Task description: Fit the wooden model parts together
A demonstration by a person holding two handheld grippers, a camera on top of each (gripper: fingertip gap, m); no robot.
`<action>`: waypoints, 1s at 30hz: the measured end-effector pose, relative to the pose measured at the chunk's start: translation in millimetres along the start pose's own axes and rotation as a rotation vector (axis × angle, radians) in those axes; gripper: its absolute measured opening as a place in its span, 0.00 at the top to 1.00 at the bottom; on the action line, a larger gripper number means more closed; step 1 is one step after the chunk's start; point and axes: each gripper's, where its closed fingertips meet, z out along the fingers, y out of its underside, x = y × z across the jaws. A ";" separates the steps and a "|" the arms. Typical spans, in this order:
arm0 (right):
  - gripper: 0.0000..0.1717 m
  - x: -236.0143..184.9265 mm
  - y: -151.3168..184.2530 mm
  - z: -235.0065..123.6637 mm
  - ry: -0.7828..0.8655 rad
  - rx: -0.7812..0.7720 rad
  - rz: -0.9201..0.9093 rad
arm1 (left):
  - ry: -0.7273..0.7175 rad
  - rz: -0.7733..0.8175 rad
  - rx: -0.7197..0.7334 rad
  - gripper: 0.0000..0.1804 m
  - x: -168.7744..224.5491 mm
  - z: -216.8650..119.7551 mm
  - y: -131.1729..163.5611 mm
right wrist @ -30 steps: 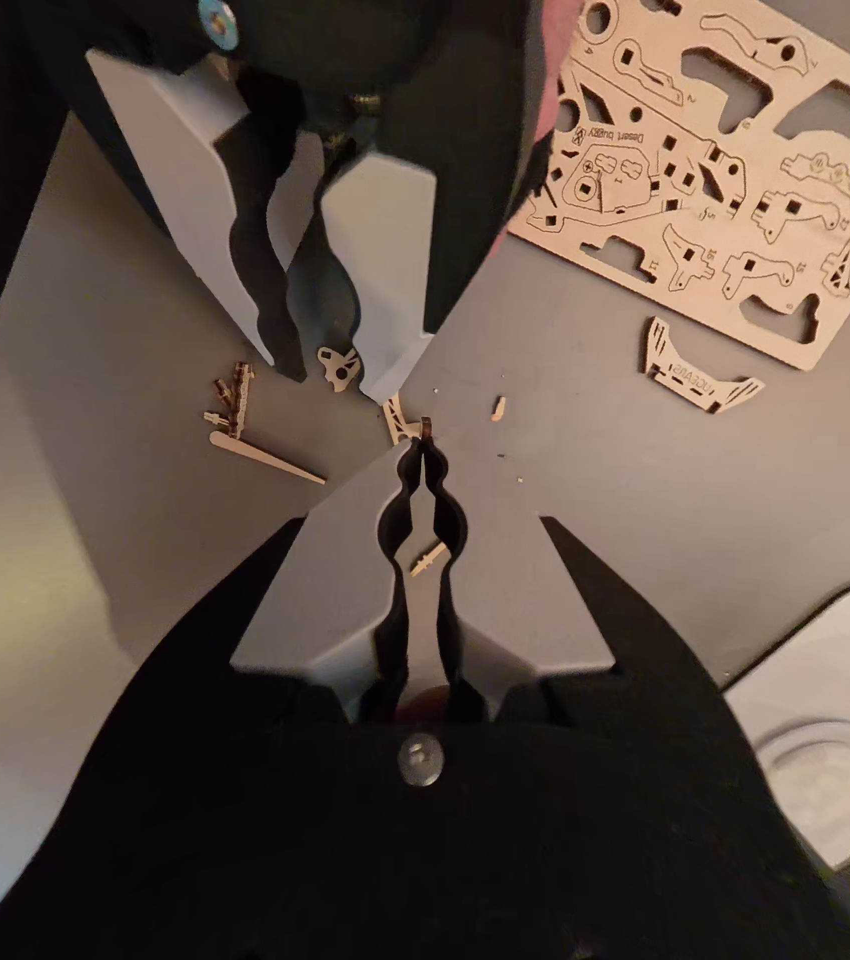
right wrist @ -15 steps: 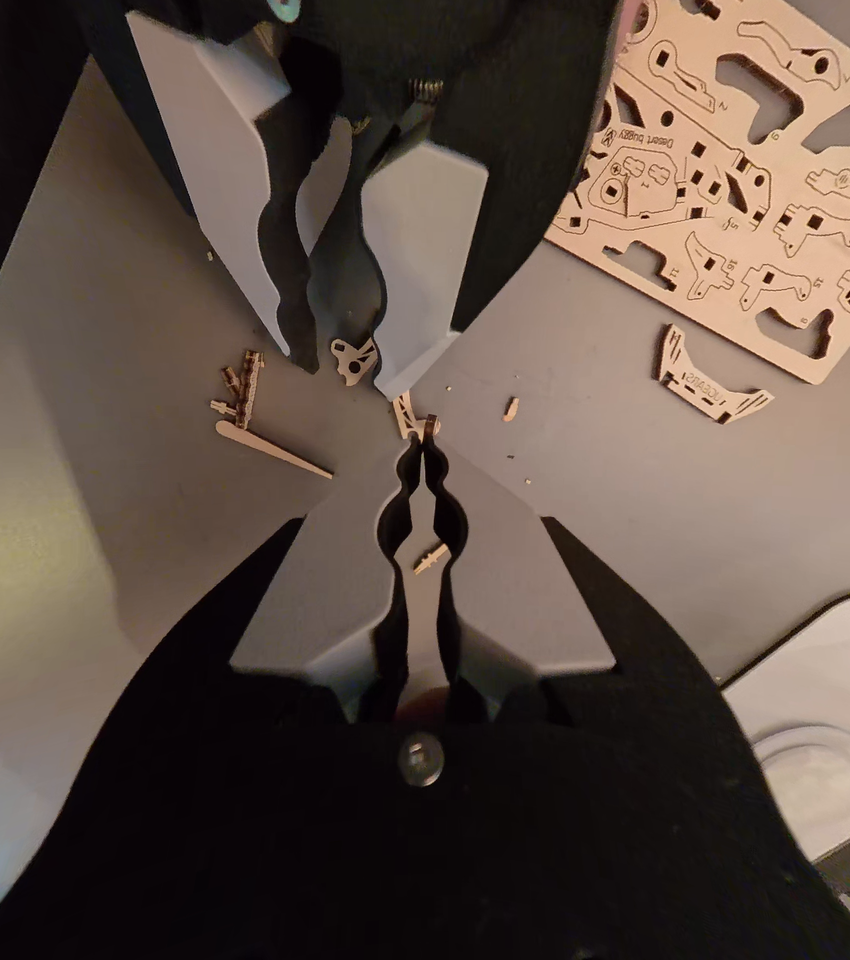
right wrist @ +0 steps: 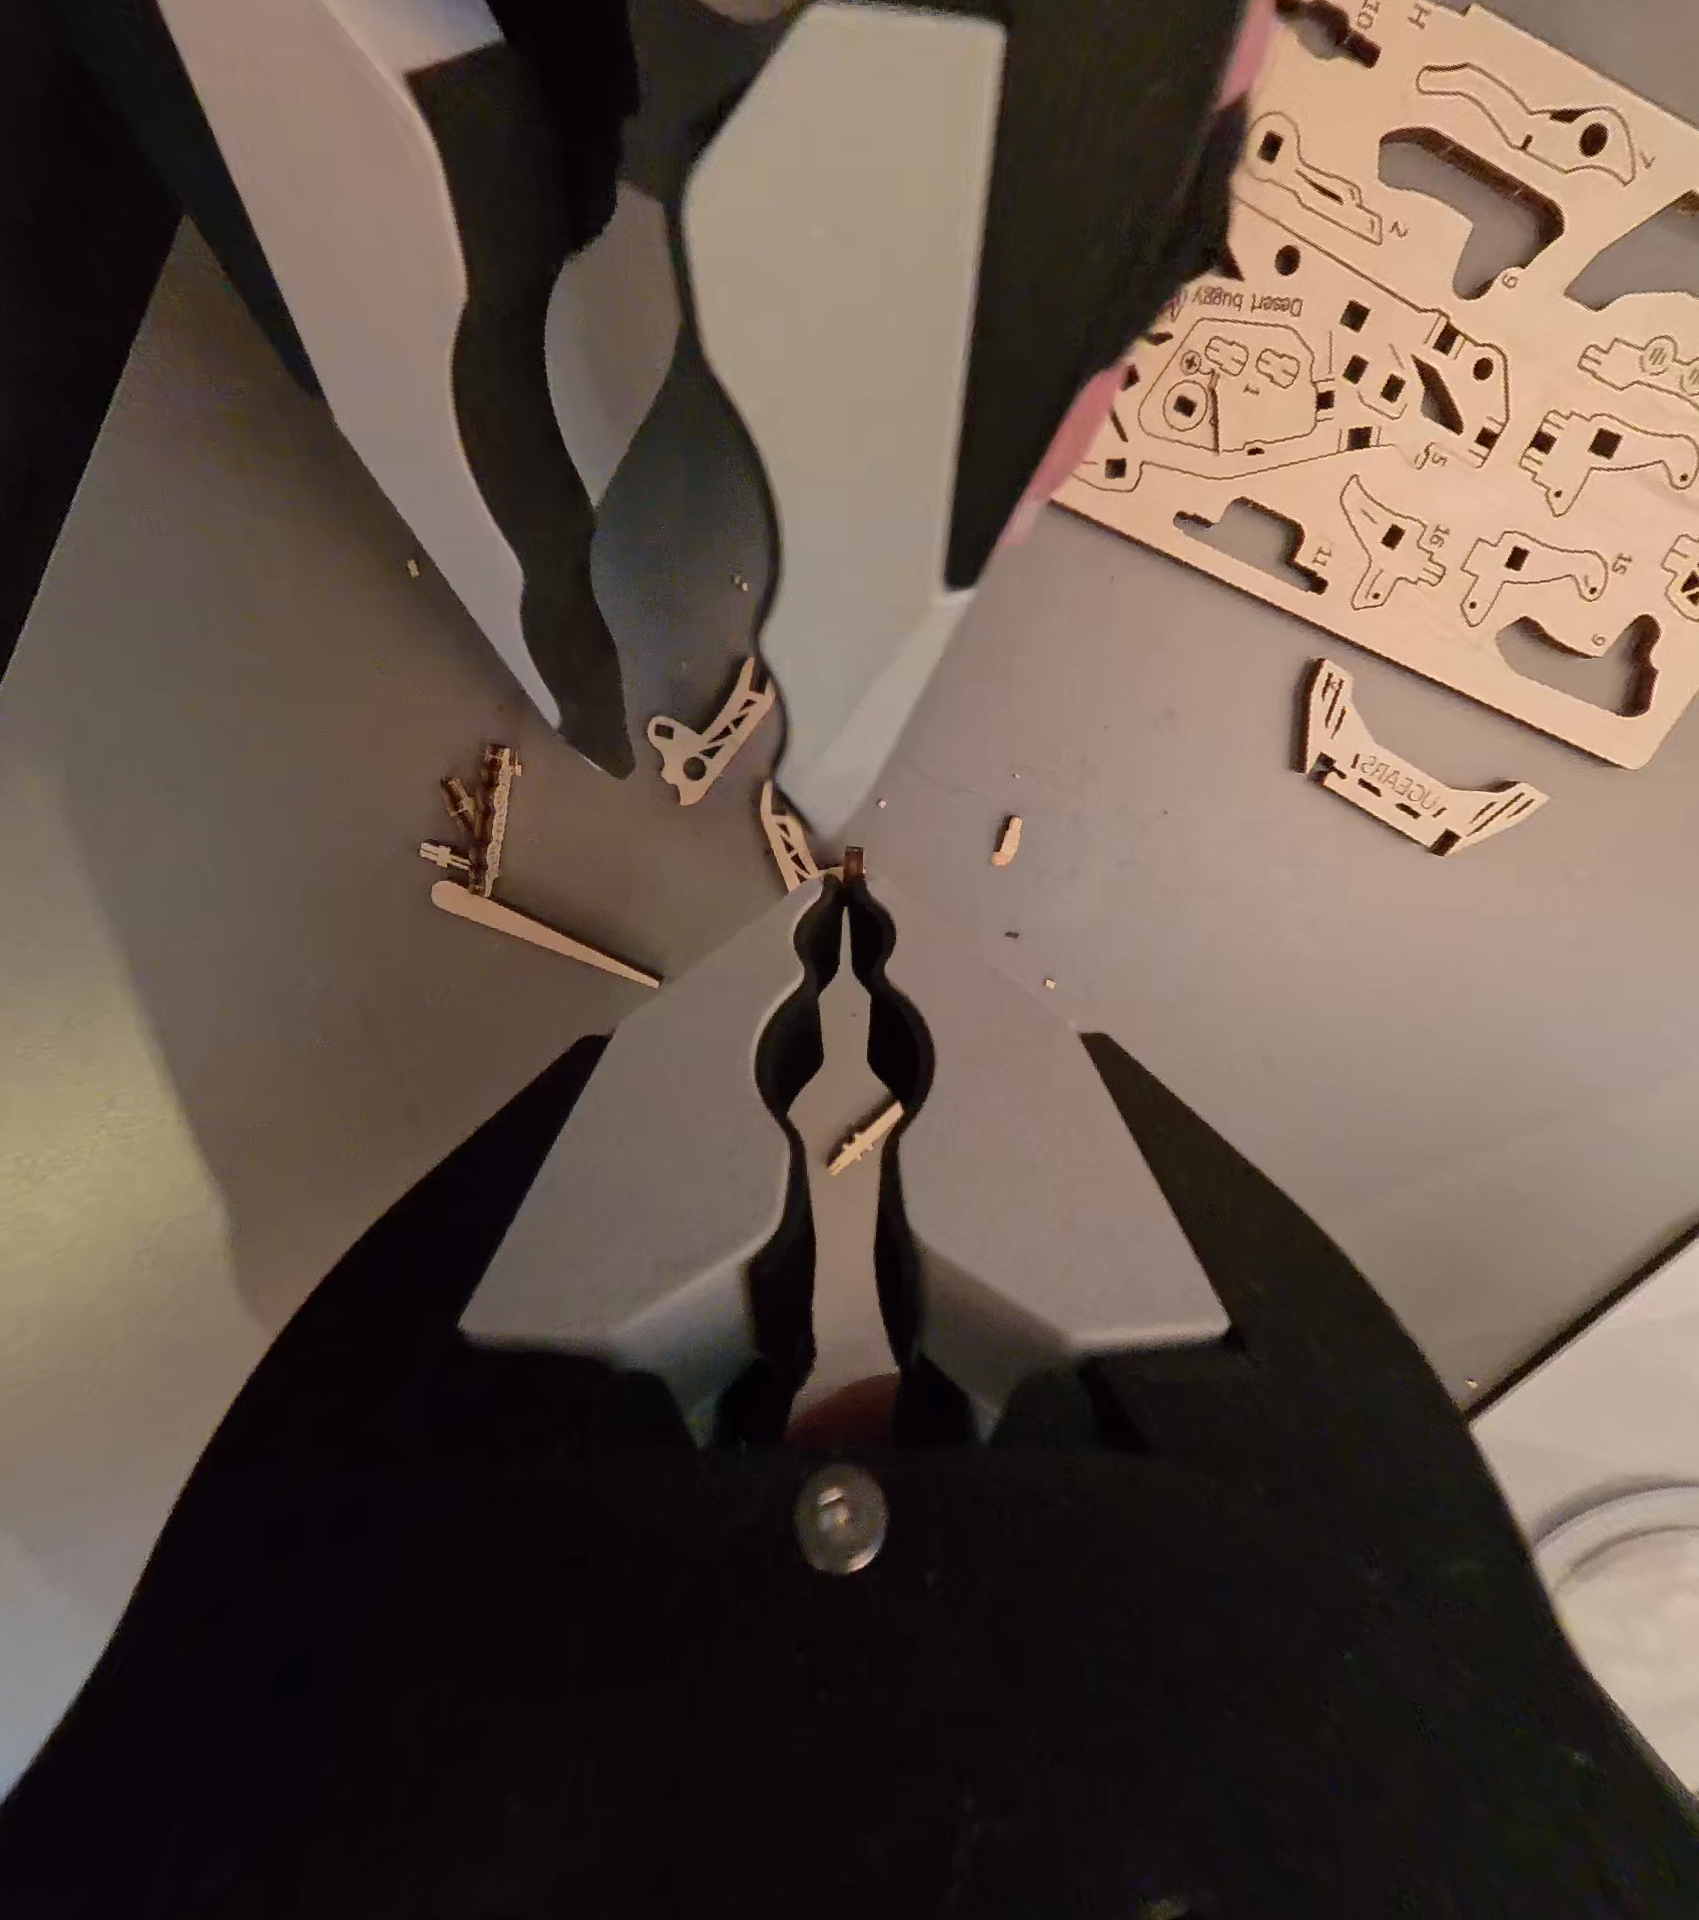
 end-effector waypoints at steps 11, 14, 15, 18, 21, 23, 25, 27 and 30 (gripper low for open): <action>0.95 3.4 -4.1 -8.3 0.016 0.070 0.034 | -0.020 0.010 -0.044 0.74 -2.3 17.6 8.9; 0.92 5.5 2.6 -12.9 0.019 0.069 0.032 | -0.024 0.008 -0.045 0.74 -3.5 16.7 9.2; 0.92 5.1 7.3 -11.4 0.020 0.052 0.017 | -0.022 0.006 -0.049 0.74 -3.7 16.8 9.5; 0.91 1.4 17.3 1.3 0.008 0.007 -0.024 | -0.019 0.009 -0.054 0.75 -2.9 17.2 7.9; 0.92 0.9 14.1 12.2 -0.005 0.048 -0.018 | -0.021 0.025 -0.067 0.75 -2.2 18.1 7.3; 0.94 3.6 13.9 16.8 0.003 0.061 -0.019 | -0.017 0.024 -0.077 0.76 -1.7 17.7 7.8; 0.99 6.5 11.1 16.8 0.013 0.091 -0.018 | -0.016 0.023 -0.086 0.76 -1.6 16.5 9.4; 1.00 7.4 11.4 16.9 0.019 0.094 -0.031 | -0.011 0.024 -0.096 0.76 0.0 14.7 11.1; 1.00 6.7 11.9 17.8 0.005 0.102 0.001 | -0.010 0.028 -0.128 0.78 1.4 10.7 15.0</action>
